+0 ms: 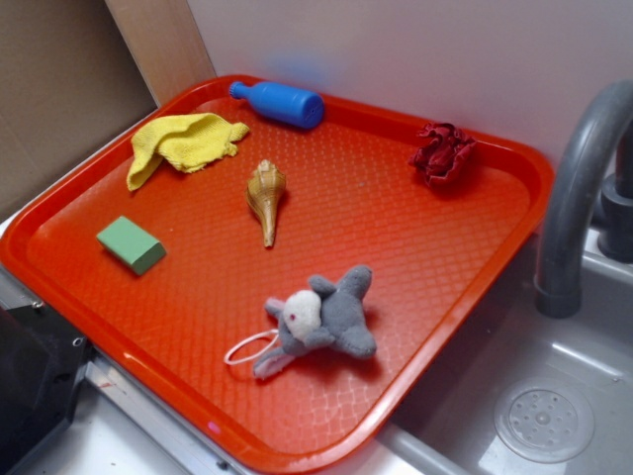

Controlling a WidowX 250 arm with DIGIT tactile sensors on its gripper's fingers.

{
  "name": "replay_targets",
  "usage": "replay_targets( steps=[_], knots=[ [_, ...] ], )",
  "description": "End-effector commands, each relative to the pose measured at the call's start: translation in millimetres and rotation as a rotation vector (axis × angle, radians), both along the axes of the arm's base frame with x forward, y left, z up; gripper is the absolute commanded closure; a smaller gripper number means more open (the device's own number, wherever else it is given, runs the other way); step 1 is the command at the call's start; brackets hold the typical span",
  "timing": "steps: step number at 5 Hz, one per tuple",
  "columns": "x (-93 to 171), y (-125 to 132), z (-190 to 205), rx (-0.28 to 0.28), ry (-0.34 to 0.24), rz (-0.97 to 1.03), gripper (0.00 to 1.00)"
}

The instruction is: Grab the green block.

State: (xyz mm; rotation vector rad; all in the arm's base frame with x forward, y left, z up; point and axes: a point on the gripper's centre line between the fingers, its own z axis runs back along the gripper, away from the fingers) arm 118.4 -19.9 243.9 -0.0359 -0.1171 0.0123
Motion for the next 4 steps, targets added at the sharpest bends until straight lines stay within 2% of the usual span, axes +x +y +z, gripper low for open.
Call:
replay_targets(
  steps=[1,2,3,4],
  knots=[
    [0.0,0.0,0.0,0.0,0.0,0.0,0.0],
    [13.9,4.0,-20.1,-0.007,-0.027,0.25,0.0],
    [32.7,11.5,-52.0,0.031,-0.002,0.499,0.0],
    [36.9,27.0,-80.2,0.107,-0.026,0.749,0.0]
  ],
)
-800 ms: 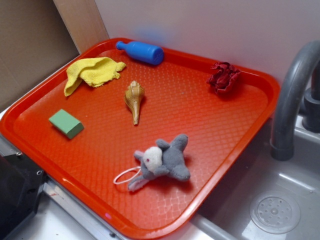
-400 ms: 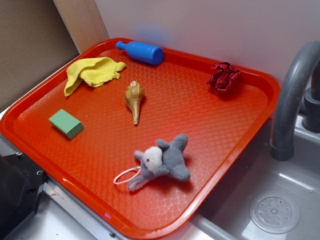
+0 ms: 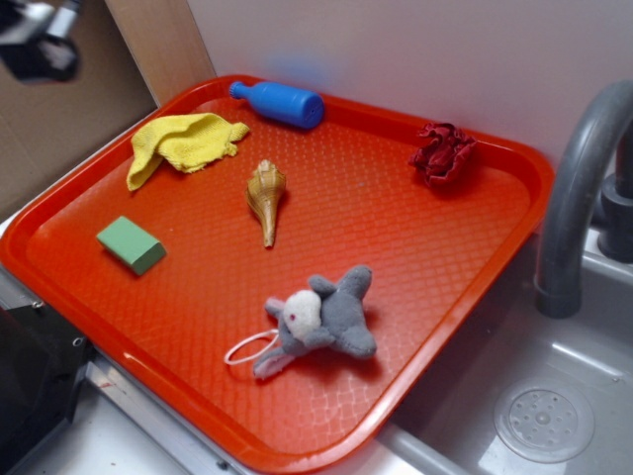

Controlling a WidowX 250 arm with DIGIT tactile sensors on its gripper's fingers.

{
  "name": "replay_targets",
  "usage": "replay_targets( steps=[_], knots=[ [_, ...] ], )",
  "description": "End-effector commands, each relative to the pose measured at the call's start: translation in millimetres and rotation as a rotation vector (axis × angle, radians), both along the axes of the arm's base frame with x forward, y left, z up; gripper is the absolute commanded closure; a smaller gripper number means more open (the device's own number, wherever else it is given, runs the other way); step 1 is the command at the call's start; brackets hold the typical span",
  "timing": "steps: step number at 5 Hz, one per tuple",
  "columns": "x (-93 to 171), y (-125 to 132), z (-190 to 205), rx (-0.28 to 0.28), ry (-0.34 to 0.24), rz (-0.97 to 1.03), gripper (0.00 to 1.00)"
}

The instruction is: Grab the green block.

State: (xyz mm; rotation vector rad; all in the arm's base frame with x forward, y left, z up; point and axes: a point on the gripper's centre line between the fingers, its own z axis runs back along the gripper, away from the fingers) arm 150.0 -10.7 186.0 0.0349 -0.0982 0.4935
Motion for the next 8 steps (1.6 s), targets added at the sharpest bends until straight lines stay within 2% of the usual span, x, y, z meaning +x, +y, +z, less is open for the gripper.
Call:
replay_targets(
  steps=[1,3,4,5,6,7,8],
  knots=[
    [7.5,27.9,-57.6,0.12,-0.017,0.434,0.0],
    [5.6,37.7,-126.3,-0.012,0.011,0.418,0.0],
    [7.3,44.6,-149.8,-0.07,-0.01,0.372,0.0],
    [17.9,42.8,-163.0,-0.115,-0.032,0.335,0.0],
    [16.2,46.2,-171.2,-0.125,0.012,0.324,0.0],
    [9.8,42.0,-162.1,-0.116,-0.007,0.27,1.0],
    [11.3,36.0,-143.1,-0.05,0.001,0.08,1.0]
  ],
)
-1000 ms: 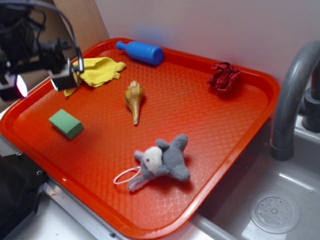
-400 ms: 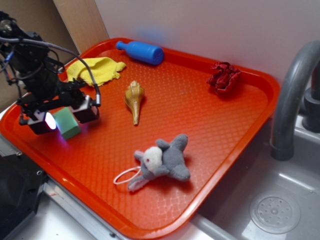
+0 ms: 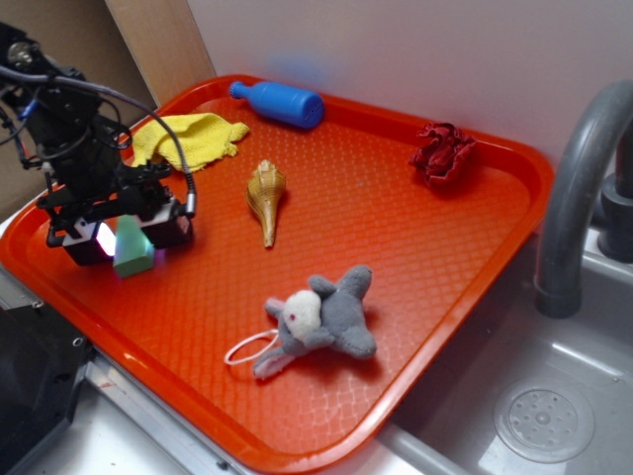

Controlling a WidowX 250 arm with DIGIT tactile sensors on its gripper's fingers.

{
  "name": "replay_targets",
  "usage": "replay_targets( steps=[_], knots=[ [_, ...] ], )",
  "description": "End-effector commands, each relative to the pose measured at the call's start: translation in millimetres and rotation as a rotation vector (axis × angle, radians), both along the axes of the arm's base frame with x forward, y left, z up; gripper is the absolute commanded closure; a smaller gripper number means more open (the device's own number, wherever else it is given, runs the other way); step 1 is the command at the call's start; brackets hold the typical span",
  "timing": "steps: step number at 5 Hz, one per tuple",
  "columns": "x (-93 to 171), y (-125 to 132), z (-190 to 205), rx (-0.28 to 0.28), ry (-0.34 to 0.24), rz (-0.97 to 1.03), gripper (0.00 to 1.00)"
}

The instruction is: Grab the green block.

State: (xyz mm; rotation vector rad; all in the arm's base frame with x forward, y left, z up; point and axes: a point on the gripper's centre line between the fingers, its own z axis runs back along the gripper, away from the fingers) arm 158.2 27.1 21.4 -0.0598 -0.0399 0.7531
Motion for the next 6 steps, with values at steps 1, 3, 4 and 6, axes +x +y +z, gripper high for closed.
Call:
replay_targets(
  steps=[1,3,4,6],
  knots=[
    [13.5,-8.7,42.3,0.175,-0.003,-0.428,1.0],
    [48.3,-40.9,83.6,0.219,0.001,-0.702,1.0],
    [66.2,-61.4,132.1,0.199,-0.022,-0.823,1.0],
    [53.9,-60.3,211.4,0.171,-0.119,-0.862,1.0]
  ],
)
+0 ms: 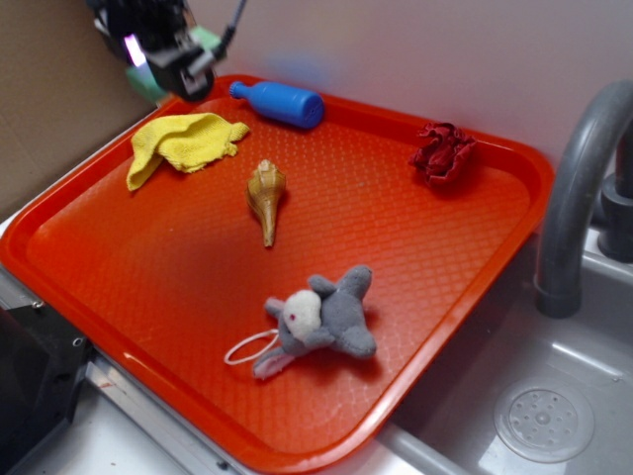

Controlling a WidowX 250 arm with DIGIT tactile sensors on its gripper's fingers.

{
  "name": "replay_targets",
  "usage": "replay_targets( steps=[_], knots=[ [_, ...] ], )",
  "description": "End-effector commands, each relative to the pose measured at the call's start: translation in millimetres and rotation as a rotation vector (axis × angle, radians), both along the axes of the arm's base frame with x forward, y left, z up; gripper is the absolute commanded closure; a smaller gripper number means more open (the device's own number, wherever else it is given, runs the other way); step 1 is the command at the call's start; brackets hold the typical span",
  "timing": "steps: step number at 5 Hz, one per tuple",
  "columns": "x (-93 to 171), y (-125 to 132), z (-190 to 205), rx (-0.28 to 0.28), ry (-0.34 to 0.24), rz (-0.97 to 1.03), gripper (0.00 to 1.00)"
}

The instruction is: Grab the green block.

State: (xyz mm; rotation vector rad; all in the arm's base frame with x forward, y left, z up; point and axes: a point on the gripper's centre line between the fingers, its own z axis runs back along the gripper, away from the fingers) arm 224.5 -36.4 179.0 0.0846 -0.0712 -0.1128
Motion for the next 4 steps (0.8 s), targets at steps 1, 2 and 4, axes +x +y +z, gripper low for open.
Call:
replay_targets(
  steps=[1,2,4],
  knots=[
    [-16.6,3.4,54.0,-0.016,-0.048,-0.012,1.0],
    [-17.1,12.2,48.4,0.02,-0.035,0.0,1.0],
    [-9.2,13.7,42.0,-0.015,-0.091,-0.05,1.0]
  ],
)
